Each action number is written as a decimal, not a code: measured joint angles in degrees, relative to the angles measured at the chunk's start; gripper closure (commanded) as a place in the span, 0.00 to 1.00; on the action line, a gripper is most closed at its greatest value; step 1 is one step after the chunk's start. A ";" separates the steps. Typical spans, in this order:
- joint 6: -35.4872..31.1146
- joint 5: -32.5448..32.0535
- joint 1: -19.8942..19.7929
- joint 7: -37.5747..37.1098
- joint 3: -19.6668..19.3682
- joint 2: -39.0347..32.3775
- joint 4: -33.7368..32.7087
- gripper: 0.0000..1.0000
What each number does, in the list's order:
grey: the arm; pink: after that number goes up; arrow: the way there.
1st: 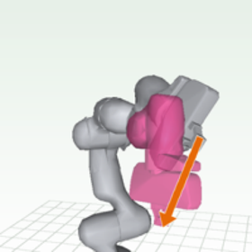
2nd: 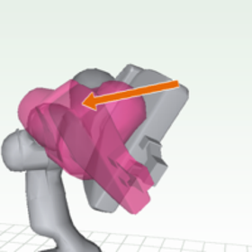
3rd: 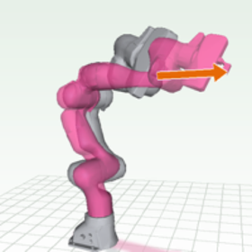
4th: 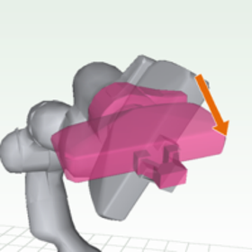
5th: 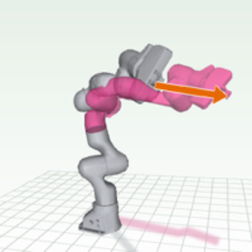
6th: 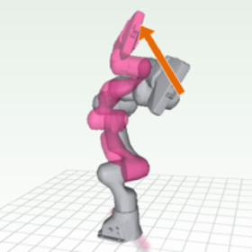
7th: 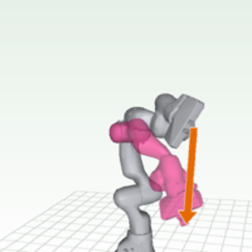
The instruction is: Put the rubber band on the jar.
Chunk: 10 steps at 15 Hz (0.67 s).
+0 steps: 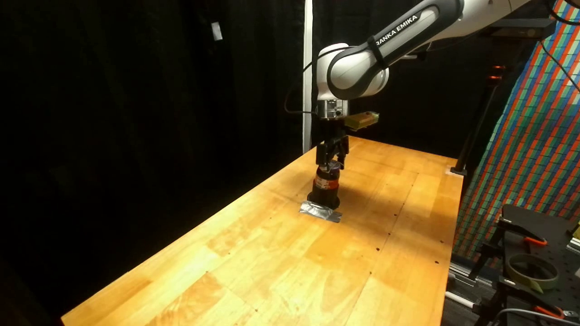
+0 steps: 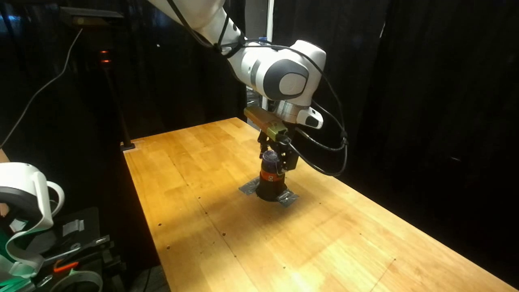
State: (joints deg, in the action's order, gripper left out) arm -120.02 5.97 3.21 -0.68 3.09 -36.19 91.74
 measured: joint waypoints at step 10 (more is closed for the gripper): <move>-5.67 -6.70 2.12 0.91 -0.09 0.70 2.69 0.00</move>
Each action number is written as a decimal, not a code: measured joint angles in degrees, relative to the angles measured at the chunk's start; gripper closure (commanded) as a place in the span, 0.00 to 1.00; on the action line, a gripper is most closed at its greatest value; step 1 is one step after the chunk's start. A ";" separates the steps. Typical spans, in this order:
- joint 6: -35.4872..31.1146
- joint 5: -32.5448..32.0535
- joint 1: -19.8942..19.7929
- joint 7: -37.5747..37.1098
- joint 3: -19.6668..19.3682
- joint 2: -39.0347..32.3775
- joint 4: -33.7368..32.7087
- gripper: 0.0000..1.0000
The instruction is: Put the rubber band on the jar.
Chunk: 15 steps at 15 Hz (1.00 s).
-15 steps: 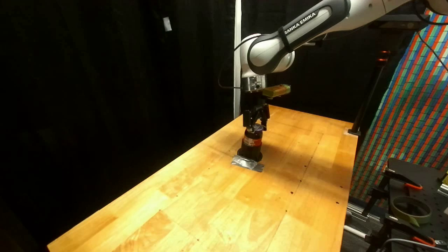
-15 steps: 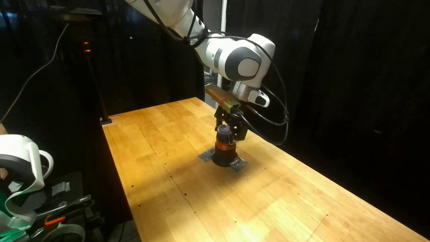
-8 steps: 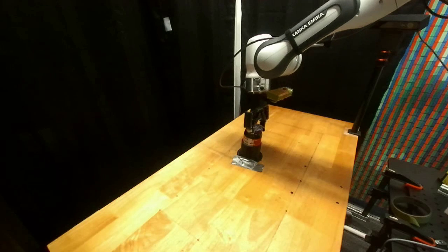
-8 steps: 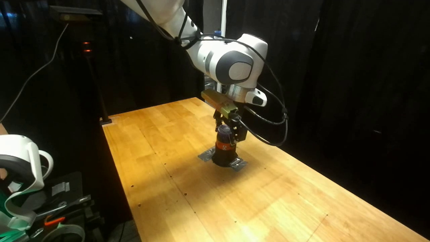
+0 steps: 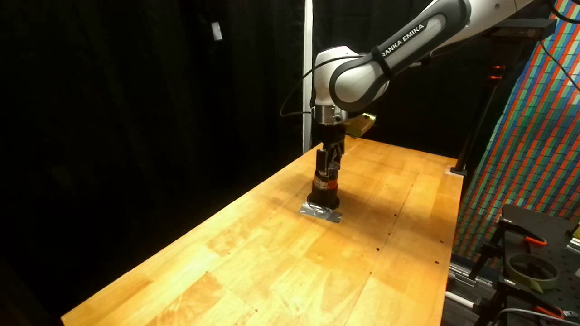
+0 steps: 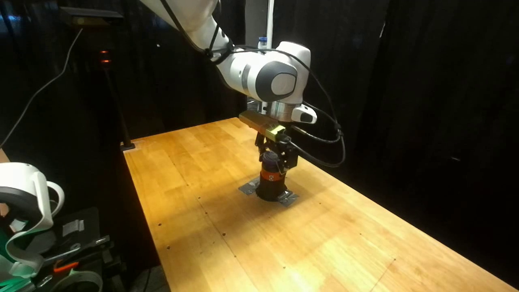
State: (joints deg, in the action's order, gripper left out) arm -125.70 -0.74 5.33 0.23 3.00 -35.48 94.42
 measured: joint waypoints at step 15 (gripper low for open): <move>-2.98 -6.31 2.25 -3.75 -0.82 3.59 4.95 0.00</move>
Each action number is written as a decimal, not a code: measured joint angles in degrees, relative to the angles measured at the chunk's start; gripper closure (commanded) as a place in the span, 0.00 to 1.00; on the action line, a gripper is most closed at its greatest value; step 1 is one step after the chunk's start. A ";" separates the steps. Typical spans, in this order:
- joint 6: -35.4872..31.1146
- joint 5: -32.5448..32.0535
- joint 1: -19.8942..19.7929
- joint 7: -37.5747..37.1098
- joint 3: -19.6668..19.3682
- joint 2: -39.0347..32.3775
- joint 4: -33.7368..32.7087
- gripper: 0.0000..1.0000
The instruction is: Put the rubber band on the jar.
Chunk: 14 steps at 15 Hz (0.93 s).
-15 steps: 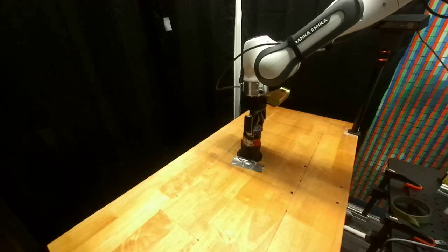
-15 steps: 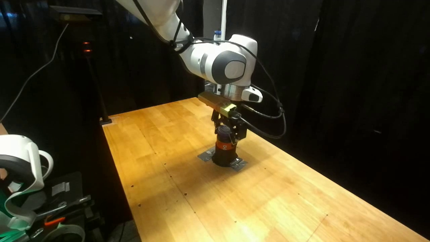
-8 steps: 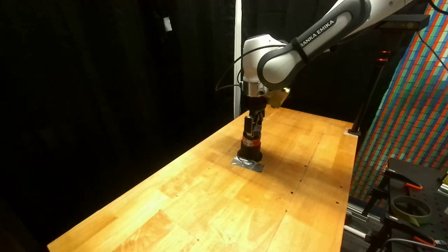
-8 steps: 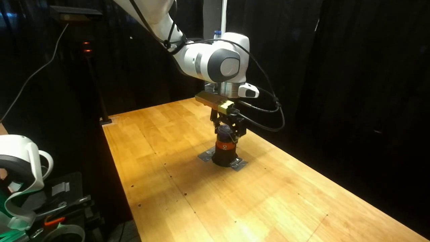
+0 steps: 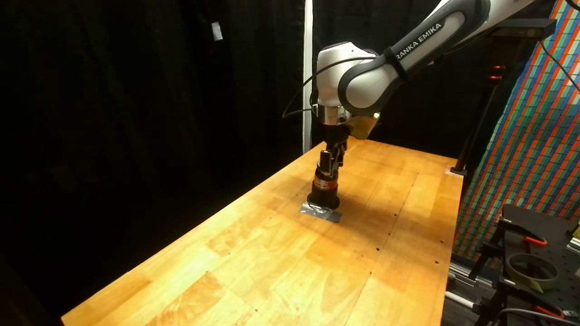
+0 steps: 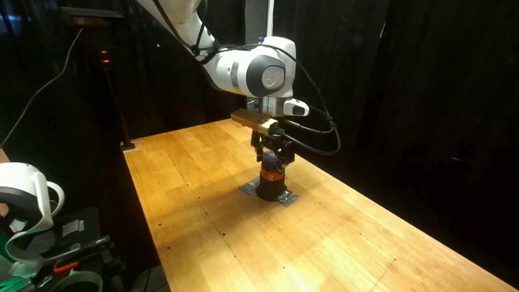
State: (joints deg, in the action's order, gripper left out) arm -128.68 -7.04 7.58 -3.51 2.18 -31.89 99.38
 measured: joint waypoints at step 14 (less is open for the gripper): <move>-2.27 -0.17 -0.06 -0.82 -0.03 2.74 4.64 0.73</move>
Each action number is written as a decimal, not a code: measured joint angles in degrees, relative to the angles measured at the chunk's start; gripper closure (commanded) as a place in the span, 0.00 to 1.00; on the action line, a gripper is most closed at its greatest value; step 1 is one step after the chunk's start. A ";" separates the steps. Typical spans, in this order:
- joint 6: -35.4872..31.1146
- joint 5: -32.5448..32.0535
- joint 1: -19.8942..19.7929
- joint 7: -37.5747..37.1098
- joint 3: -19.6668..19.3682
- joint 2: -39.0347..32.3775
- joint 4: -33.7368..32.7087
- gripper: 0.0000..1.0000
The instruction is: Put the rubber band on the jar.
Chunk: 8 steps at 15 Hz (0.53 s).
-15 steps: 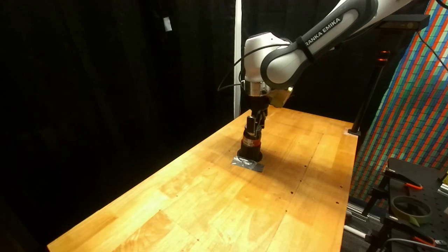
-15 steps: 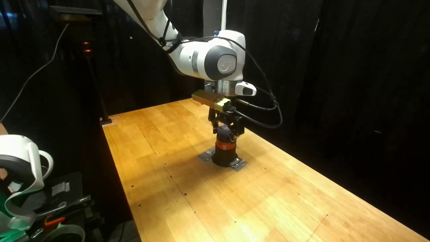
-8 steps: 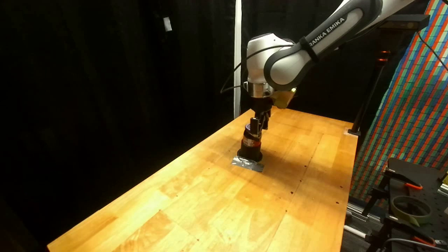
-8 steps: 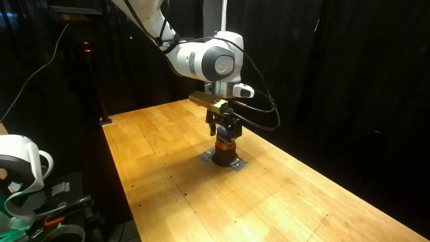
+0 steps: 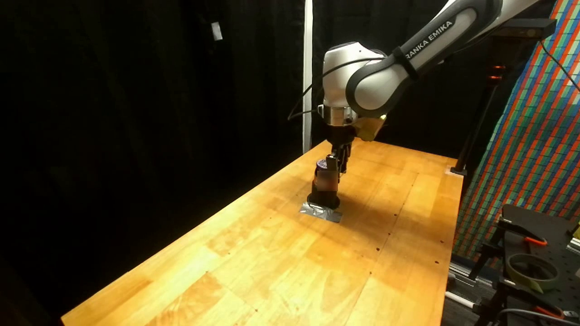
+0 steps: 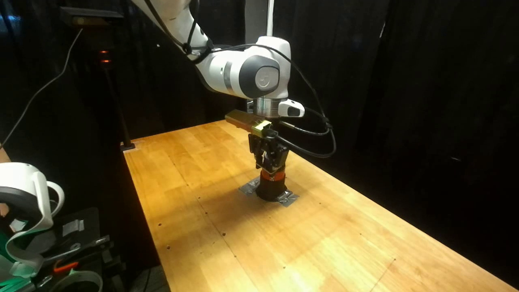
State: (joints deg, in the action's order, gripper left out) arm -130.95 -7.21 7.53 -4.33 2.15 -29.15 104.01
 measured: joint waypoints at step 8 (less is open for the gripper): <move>-17.21 0.83 -3.06 1.69 -0.02 6.18 11.13 0.91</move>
State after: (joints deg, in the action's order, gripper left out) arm -148.16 -6.38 4.47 -2.64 2.13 -22.97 115.15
